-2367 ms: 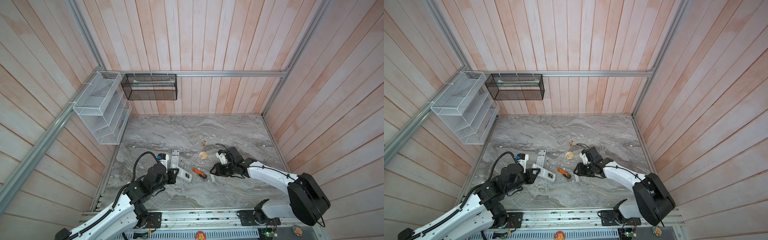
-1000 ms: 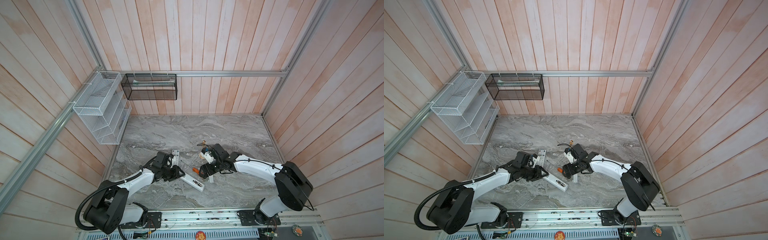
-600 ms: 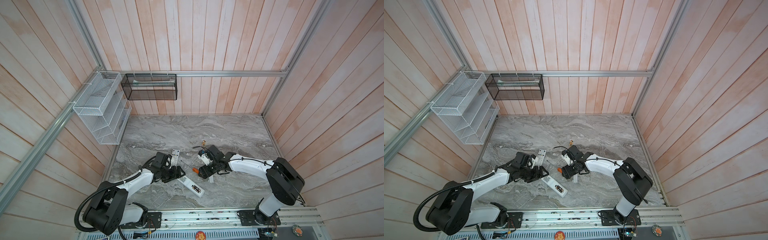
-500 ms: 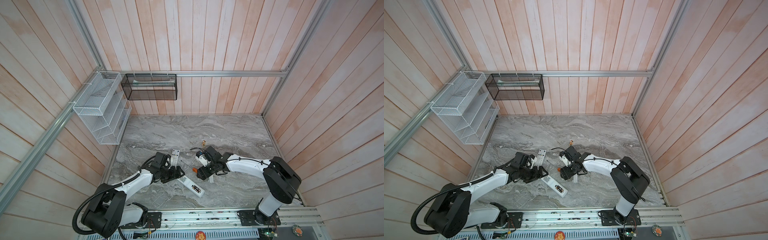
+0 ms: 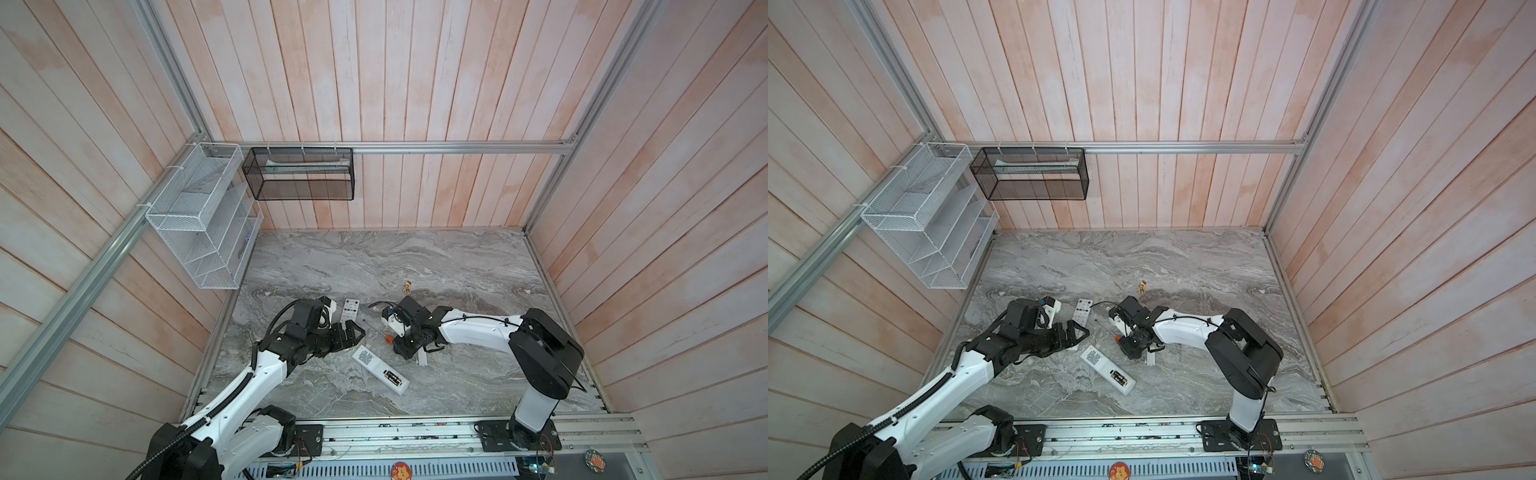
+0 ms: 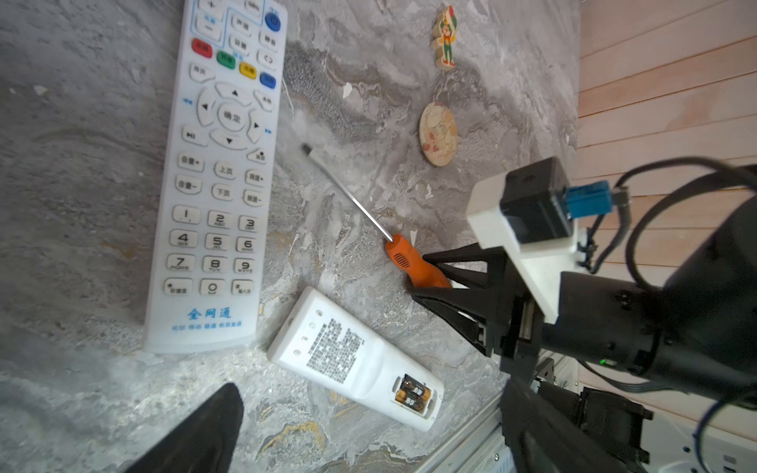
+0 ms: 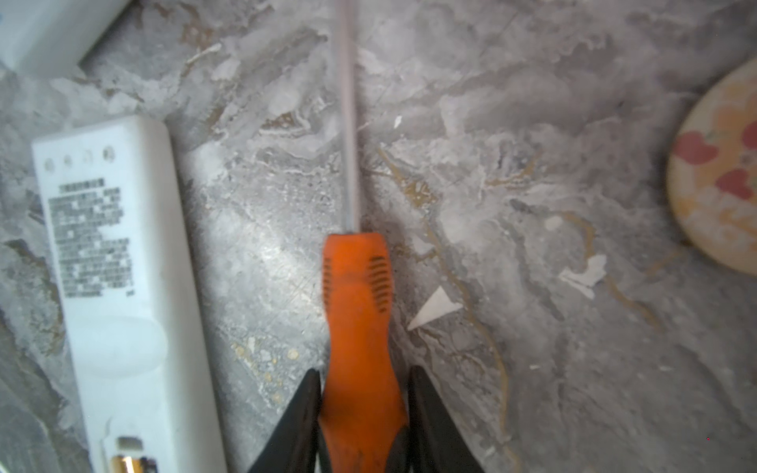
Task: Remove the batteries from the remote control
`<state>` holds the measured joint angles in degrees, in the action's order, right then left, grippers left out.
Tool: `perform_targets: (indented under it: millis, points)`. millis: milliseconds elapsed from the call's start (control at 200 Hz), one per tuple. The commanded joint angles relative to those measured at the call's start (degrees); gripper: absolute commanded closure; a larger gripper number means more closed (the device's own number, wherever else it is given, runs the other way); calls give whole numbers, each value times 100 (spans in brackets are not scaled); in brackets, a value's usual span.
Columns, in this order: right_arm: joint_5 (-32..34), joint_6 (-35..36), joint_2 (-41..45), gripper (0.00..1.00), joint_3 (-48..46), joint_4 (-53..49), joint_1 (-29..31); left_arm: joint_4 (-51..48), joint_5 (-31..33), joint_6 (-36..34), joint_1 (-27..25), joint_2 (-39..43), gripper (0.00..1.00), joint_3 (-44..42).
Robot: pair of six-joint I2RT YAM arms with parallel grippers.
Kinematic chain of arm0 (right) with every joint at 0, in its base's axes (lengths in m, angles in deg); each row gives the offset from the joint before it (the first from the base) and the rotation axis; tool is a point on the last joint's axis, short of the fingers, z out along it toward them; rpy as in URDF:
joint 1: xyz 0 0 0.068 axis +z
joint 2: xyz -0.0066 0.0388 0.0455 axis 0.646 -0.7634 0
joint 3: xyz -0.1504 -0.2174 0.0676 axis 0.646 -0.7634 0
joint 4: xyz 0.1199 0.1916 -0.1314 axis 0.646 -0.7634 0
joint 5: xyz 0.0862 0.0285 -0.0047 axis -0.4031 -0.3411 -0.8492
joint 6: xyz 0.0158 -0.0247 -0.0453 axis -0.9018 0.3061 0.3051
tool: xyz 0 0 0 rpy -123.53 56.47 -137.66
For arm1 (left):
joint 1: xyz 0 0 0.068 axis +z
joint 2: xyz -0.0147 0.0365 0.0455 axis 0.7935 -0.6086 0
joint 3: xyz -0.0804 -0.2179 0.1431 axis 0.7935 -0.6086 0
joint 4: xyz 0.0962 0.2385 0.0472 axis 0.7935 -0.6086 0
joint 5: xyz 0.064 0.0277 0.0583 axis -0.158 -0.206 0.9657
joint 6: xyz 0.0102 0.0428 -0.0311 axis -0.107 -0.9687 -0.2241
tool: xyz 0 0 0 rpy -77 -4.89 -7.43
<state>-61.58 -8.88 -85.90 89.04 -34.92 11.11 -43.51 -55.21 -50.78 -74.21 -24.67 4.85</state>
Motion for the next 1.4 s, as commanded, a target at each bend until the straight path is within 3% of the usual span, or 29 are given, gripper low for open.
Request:
perform_targets:
  millis: [0,205,315,540,710,765,850,1010,1170,1395]
  points:
    - [180,137,360,79,-145,-107,24,365,-98,126,51,176,0,-24]
    - [440,156,1012,88,-181,-143,27,984,-489,239,94,356,0,-99]
    - [258,104,1544,90,-181,-175,28,1499,-781,446,120,449,0,-230]
    - [2,-77,2424,91,-37,-360,120,3203,-1324,1362,148,221,0,-537]
    - [2,-160,2591,91,197,-562,369,4142,-1318,1865,148,-68,2,-456]
    - [2,-189,2611,91,243,-571,430,4229,-1274,1903,148,-151,8,-375]
    - [-15,-225,2661,92,264,-536,481,4271,-1177,1925,140,-239,26,-284]
    - [-171,-244,2712,93,260,-431,490,4384,-1113,2032,146,-367,42,-313]
    - [-274,-251,2647,93,250,-388,485,4562,-1084,2132,146,-418,67,-349]
    - [-298,-271,2670,93,230,-307,490,4615,-1112,2114,142,-484,78,-337]
